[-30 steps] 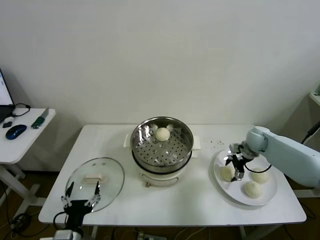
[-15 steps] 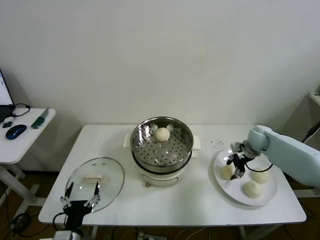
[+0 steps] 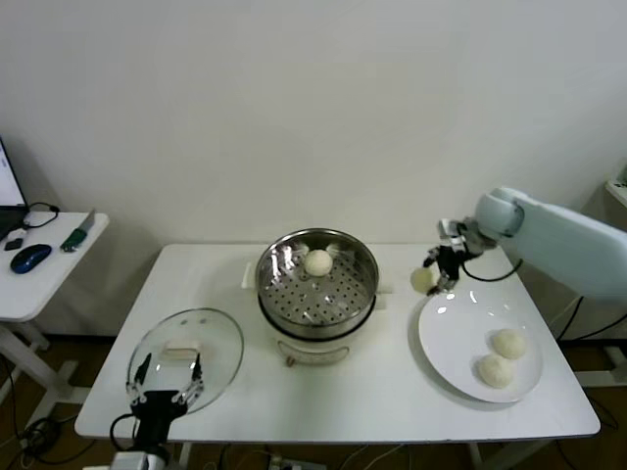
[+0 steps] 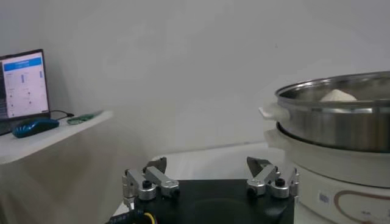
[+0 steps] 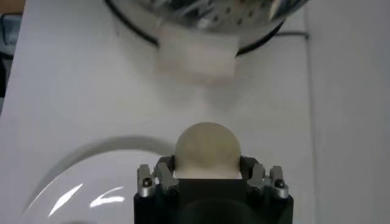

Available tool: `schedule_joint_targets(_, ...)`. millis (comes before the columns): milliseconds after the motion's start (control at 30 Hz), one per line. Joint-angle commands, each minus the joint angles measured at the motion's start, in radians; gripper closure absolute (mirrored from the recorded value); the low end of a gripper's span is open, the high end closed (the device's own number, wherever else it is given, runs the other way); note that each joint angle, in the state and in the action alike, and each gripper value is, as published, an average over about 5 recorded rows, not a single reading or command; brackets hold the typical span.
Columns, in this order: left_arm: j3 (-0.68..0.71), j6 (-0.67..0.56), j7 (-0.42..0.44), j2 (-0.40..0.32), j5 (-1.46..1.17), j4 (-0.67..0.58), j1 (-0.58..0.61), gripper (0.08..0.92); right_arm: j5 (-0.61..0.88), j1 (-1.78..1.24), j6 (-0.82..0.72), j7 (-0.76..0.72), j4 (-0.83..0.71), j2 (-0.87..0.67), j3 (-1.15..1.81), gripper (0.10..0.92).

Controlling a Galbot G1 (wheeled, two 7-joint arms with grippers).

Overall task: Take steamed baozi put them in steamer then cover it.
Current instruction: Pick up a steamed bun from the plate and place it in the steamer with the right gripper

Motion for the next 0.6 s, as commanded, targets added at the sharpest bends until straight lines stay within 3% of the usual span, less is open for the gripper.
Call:
schedule_joint_targets(33, 0.021, 0.002, 0.002, 0.004, 0.012, -0.012, 0.001, 0.177, 0.316, 0.315, -0.060, 0.040, 0.028, 0.161, -0.192, 0.347)
schedule_joint_targets(300, 0.060, 0.003, 0.001, 0.004, 0.048, -0.003, -0.020, 0.177, 0.495, 0.304, -0.120, 0.117, 0.013, 0.362, -0.220, 0.347)
schedule_joint_targets(600, 0.070, -0.005, 0.003, 0.006, 0.045, 0.002, -0.013, 0.177, 0.546, 0.250, -0.140, 0.157, -0.048, 0.544, -0.278, 0.347)
